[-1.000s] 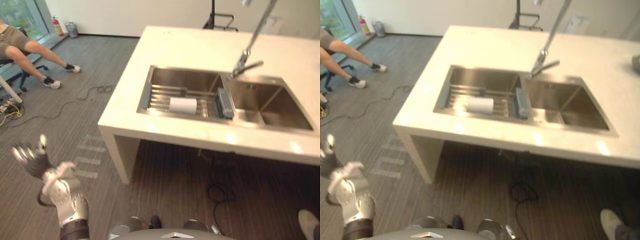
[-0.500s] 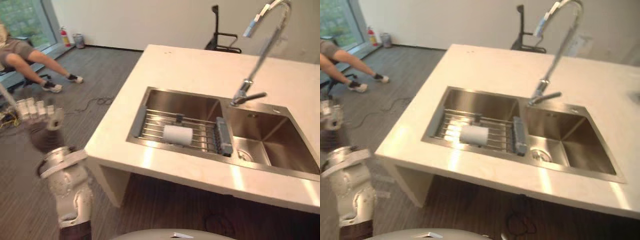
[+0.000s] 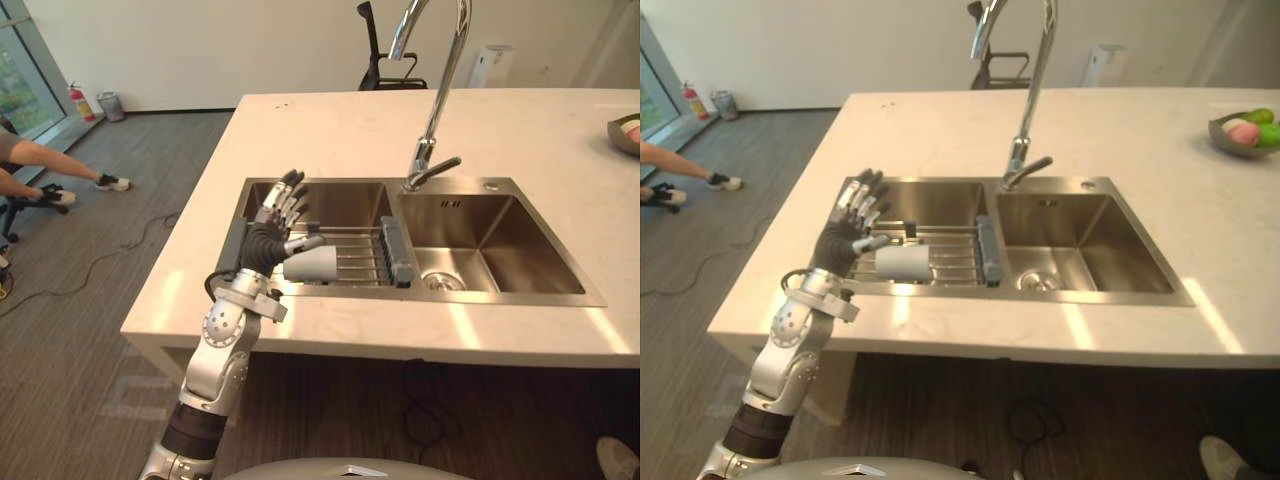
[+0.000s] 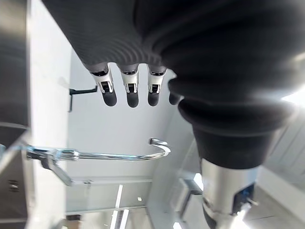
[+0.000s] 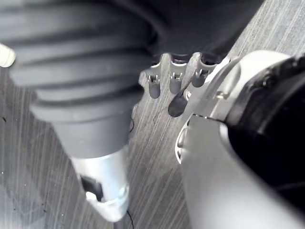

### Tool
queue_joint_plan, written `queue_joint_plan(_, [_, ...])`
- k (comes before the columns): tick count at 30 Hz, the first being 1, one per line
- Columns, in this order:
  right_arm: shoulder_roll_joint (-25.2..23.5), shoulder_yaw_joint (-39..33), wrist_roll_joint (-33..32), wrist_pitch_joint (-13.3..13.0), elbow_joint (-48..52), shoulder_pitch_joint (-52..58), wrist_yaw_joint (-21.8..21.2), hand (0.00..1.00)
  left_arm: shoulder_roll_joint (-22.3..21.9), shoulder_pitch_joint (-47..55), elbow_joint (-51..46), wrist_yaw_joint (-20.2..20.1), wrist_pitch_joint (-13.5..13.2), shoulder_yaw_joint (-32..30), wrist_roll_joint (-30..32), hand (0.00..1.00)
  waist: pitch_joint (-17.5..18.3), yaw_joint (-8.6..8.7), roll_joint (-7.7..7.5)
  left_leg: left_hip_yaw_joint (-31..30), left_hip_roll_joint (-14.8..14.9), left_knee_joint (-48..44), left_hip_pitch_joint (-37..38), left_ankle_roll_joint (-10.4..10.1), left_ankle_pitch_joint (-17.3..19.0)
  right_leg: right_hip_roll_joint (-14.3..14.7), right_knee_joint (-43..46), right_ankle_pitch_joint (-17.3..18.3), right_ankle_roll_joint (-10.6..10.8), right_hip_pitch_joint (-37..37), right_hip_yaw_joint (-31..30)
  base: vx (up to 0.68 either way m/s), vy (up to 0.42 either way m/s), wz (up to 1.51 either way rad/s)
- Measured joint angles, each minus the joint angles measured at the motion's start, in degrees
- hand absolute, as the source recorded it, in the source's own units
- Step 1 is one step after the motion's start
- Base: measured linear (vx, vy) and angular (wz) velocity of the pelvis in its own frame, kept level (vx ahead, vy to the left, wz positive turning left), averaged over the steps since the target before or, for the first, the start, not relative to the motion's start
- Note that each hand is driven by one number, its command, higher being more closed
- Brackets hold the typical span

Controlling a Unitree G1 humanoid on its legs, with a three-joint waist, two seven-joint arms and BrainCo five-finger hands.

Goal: Walk over to the sink, pick up the cup, carry it to the dishwasher, place the cup inside the dishwasher, then close the dishwasher door

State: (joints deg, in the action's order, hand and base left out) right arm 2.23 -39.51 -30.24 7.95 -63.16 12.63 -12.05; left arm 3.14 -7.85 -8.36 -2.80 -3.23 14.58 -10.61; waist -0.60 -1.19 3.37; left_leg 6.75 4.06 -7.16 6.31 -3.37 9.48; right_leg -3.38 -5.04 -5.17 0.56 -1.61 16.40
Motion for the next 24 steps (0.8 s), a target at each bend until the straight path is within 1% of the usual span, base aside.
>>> queue_joint_plan(1, [0.0, 0.0, -0.6, 0.0, 0.2, 0.1, 0.0, 0.0, 0.7, -0.1, 0.8, 1.1, 0.5, 0.3, 2.4, 0.0, 0.0, 0.18, 0.14, 0.3, 0.2, 0.5, 0.2, 0.5, 0.3, 0.2, 0.0, -0.3, 0.0, 0.1, 0.0, -0.13, 0.042, -0.13])
queue_joint_plan(2, [0.0, 0.0, -1.4, 0.0, 0.5, 0.1, 0.1, 0.0, 2.1, -0.2, 2.1, 2.6, 0.9, 0.7, 6.5, 0.0, -0.3, 0.52, 0.03, 1.0, 0.3, 0.6, 0.4, 1.0, 0.7, 0.3, 0.0, -0.7, 0.0, 0.1, 0.0, -0.15, 0.022, -0.27])
queue_joint_plan(3, [-0.4, 0.0, -2.1, 0.0, 1.4, 0.4, 0.1, 0.0, 4.9, -0.4, 4.5, 4.9, 1.5, 0.9, 12.4, 0.0, -0.5, 0.61, -0.47, 2.0, 0.5, 0.1, 0.0, 0.8, 1.3, 0.3, 0.0, -1.3, -0.2, 0.0, 0.1, -0.14, 0.013, -0.31])
queue_joint_plan(4, [-0.7, 0.0, -2.2, 0.0, 1.7, 0.6, 0.1, 0.0, 5.6, -0.5, 5.3, 5.8, 1.9, 0.8, 14.2, 0.0, -0.6, 0.77, -0.52, 2.4, 0.6, 0.2, 0.0, 0.4, 1.5, 0.3, 0.0, -1.4, -0.2, 0.1, 0.1, -0.13, -0.01, -0.36])
queue_joint_plan(5, [-0.9, 0.0, -2.4, 0.0, 1.8, 0.7, 0.1, 0.0, 7.2, -0.6, 6.0, 7.0, 2.4, 0.6, 16.4, 0.0, -0.6, 1.0, -0.6, 2.8, 0.6, 0.2, -0.2, 0.3, 1.4, 0.2, 0.0, -1.8, -0.5, 0.5, 0.2, -0.07, -0.025, -0.25])
queue_joint_plan(6, [-1.2, -0.1, -3.2, 0.1, 1.8, 0.6, 0.1, 0.0, 8.8, -0.7, 6.8, 8.4, 2.7, 0.0, 19.0, 0.0, -1.0, 1.19, -0.94, 3.3, 0.7, 0.4, 0.2, 0.3, 1.4, 0.4, 0.0, -2.3, -0.1, 0.4, 0.2, -0.07, -0.044, -0.24])
queue_joint_plan(7, [-1.5, -0.2, -3.6, 0.0, 2.0, 0.7, 0.1, 0.0, 9.9, -0.7, 7.5, 9.5, 3.3, -0.6, 20.9, 0.0, -1.6, 1.49, -0.67, 3.6, 0.9, 0.5, 0.4, 0.1, 1.3, 0.5, -0.1, -2.6, -0.1, 0.4, 0.2, -0.04, -0.047, -0.17])
queue_joint_plan(8, [-1.5, -0.3, -3.7, 0.0, 2.0, 0.8, 0.1, 0.0, 10.2, -0.7, 7.7, 10.2, 3.5, -0.9, 21.8, 0.0, -1.7, 1.62, -0.86, 3.6, 1.0, 0.6, 0.4, 0.0, 1.2, 0.6, -0.1, -2.6, -0.1, 0.5, 0.3, -0.02, -0.047, -0.08])
queue_joint_plan(10, [-1.7, -1.4, -3.9, -0.2, 2.0, 1.3, 0.1, 0.0, 11.1, -0.8, 8.3, 11.7, 3.6, -1.2, 23.8, 0.0, -1.7, 1.82, -0.62, 3.7, 1.2, 1.5, 0.7, -0.5, 0.9, 0.9, -0.1, -2.6, -0.1, 0.7, 0.4, 0.02, -0.038, -0.02])
queue_joint_plan(12, [-1.4, -1.7, -4.2, -0.4, 2.0, 1.2, 0.0, 0.0, 11.8, -1.2, 10.2, 14.0, 3.7, -1.5, 26.8, 0.0, -2.0, 1.93, 0.23, 3.9, 1.6, 2.4, 0.8, -1.1, 0.4, 1.3, -0.1, -2.5, 0.0, 1.0, 0.5, 0.06, -0.033, -0.02])
queue_joint_plan(13, [-1.3, -1.7, -4.3, -0.4, 2.0, 1.2, 0.0, 0.0, 11.8, -1.2, 10.4, 14.5, 3.7, -1.8, 27.5, 0.0, -2.2, 2.0, 0.46, 3.9, 1.8, 2.4, 0.8, -1.1, 0.4, 1.4, -0.1, -2.5, 0.0, 1.1, 0.4, 0.07, -0.018, -0.03])
queue_joint_plan(15, [-1.0, -1.7, -5.6, -0.5, 2.1, 0.2, -0.1, 0.0, 12.0, -1.5, 11.9, 17.1, 3.8, -3.0, 29.9, 0.0, -2.3, 2.32, 0.86, 4.0, 2.2, 2.3, 1.0, -0.9, -0.1, 1.8, -0.1, -2.5, -0.2, 1.4, 0.3, 0.07, -0.01, -0.01])
queue_joint_plan(16, [-1.0, -1.7, -6.0, -0.5, 2.2, 0.0, -0.2, 0.0, 12.2, -1.5, 12.0, 17.7, 3.9, -3.4, 30.0, 0.0, -2.4, 2.52, 0.86, 4.0, 2.2, 2.5, 1.1, -1.0, -0.2, 1.8, -0.1, -2.5, -0.2, 1.5, 0.3, 0.07, -0.005, 0.0])
queue_joint_plan(18, [-1.0, -1.6, -6.6, -0.6, 2.6, 0.0, -0.3, 0.0, 14.3, -1.8, 12.2, 20.5, 4.0, -4.5, 30.0, 0.0, -2.5, 2.89, 0.65, 4.2, 2.3, 2.4, 1.3, -1.1, -0.2, 1.9, -0.1, -2.5, -0.1, 1.4, 0.2, 0.06, 0.008, -0.03])
queue_joint_plan(20, [-1.3, -1.2, -6.7, -0.9, 2.5, 0.1, -0.1, 0.0, 15.2, -2.8, 14.3, 22.6, 4.0, -6.6, 30.6, 0.0, -2.7, 3.19, 0.33, 4.4, 2.2, 2.5, 1.8, -1.2, -0.1, 1.9, -0.1, -2.5, -0.1, 0.9, 0.1, 0.02, 0.018, -0.05])
queue_joint_plan(21, [-1.8, -1.1, -6.6, -1.5, 2.4, 0.1, 0.0, 0.0, 15.7, -3.6, 15.9, 23.9, 3.6, -7.9, 31.2, 0.0, -2.9, 3.49, 0.02, 4.5, 2.2, 2.4, 2.1, -1.3, 0.0, 1.9, -0.1, -2.4, 0.0, 0.8, 0.0, -0.01, 0.016, -0.05])
queue_joint_plan(24, [-2.2, 0.8, -6.6, -2.5, 2.5, 0.3, 0.1, 0.0, 16.4, -4.4, 17.2, 25.8, 2.5, -8.0, 33.1, 0.0, -3.3, 4.0, -0.64, 5.0, 2.3, 2.4, 2.1, -1.6, 0.4, 1.9, -0.1, -2.4, 0.1, 0.9, -0.2, -0.03, 0.006, -0.06])
